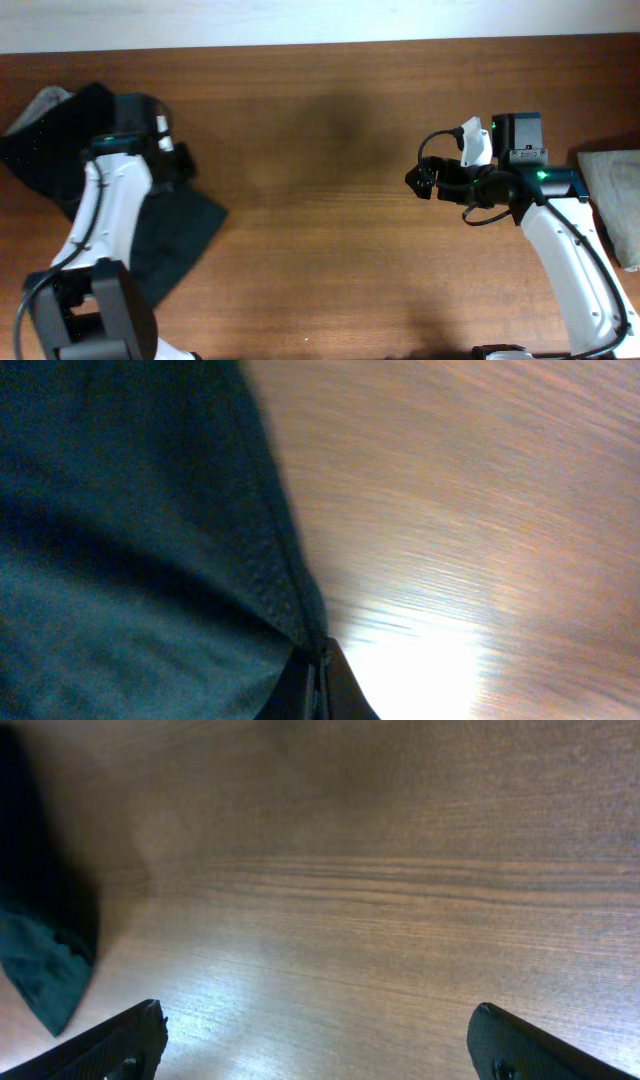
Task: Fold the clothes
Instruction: 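Reach both grippers to the black shorts and grasp its edges, then drag the black shorts toward the table center with both grippers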
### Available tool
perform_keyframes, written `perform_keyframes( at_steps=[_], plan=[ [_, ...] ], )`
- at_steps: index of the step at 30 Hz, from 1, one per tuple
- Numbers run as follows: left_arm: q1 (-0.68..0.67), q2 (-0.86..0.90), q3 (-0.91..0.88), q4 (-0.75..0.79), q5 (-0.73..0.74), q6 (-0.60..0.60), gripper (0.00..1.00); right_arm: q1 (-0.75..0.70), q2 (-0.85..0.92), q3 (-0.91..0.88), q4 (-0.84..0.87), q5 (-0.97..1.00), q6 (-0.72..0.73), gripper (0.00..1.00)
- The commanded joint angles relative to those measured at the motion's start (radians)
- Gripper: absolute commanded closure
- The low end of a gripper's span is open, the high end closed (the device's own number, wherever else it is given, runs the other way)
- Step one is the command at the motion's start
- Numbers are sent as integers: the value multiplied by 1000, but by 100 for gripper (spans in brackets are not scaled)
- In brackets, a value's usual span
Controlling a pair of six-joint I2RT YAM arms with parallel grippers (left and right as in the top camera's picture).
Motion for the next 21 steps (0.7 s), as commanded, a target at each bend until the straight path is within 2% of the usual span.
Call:
perform_keyframes(
  at_steps=[1,2,3,4,5,6,8,10,12,13,15,16,17,18,19,21],
  plan=[
    [-208,24,2,89,158,-56,100,-5,0,18,25,-5,-13,0],
    [-362,24,3,208,150,-69,97,-5,0,19,35,-5,-13,0],
    [-425,24,5,242,103,-69,93,-5,0,19,36,-5,-13,0],
    [-491,24,10,260,29,-69,74,-5,0,18,35,-5,-13,0],
    [-520,24,20,259,-20,-69,69,-5,0,18,32,-5,-13,0],
    [-541,24,55,237,-71,-61,51,-3,2,18,21,-5,-13,1],
    [-523,24,143,182,-78,-7,39,31,16,10,18,-5,-13,1],
    [-489,24,252,94,-145,57,33,105,63,-5,26,11,-13,1],
    [-447,24,343,-2,-298,101,25,193,169,-5,57,120,-13,1],
    [-419,24,367,-42,-360,101,23,229,233,-5,97,114,-13,1],
    [-351,24,372,-85,-370,101,20,293,370,-5,179,112,26,9],
    [-308,24,372,-117,-370,101,20,311,436,-4,216,112,78,10],
    [-270,24,372,-137,-370,101,20,311,470,3,228,98,119,6],
    [-239,24,372,-152,-370,101,20,304,493,10,259,-2,169,1],
    [-206,24,372,-164,-370,101,20,306,507,10,298,-66,254,6],
    [-170,24,372,-173,-369,100,20,324,531,10,322,-18,377,7]
  ],
)
